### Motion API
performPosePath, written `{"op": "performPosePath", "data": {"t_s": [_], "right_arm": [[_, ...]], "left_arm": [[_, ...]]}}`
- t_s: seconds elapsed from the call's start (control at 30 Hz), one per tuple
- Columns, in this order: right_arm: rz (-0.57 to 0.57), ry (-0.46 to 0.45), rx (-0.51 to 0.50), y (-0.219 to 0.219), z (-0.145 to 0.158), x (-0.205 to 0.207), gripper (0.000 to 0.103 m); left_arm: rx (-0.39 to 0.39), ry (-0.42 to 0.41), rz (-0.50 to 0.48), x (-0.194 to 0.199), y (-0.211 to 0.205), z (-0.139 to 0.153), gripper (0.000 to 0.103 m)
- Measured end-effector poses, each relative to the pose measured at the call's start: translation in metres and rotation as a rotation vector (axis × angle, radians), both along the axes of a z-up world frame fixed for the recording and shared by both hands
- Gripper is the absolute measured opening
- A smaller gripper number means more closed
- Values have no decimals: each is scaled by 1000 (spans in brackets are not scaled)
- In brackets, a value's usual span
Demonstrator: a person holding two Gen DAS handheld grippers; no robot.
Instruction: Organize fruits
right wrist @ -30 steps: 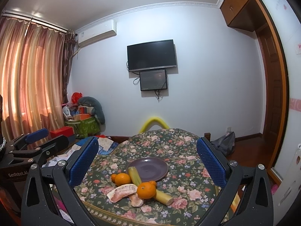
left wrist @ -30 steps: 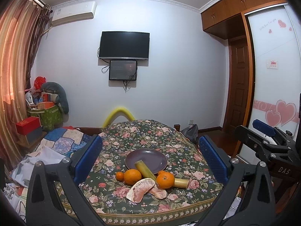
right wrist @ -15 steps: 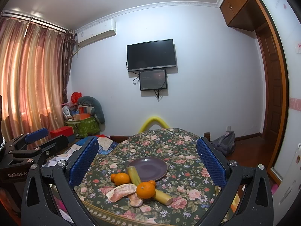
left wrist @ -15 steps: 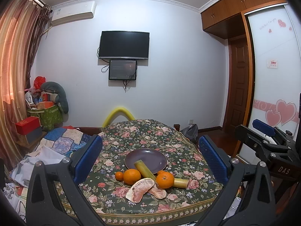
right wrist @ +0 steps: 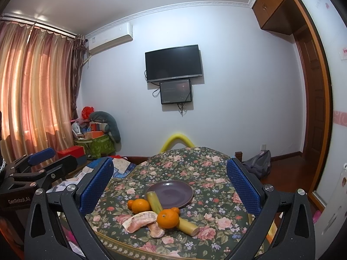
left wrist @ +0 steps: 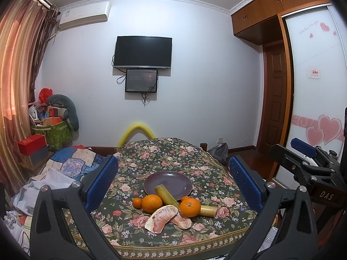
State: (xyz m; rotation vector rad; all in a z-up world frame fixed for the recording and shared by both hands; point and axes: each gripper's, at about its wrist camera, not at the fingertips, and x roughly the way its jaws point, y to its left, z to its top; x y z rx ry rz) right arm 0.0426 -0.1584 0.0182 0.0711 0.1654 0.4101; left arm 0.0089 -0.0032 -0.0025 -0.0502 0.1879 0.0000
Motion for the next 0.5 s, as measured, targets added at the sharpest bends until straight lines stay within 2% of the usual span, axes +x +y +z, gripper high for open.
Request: {"op": "performPosePath", "data": {"t_s": [0.5], "right_arm": [[-1,10,-5,0,-3,5,103]], "left_arm": [[-1,10,2,8,3,-1,103]]}}
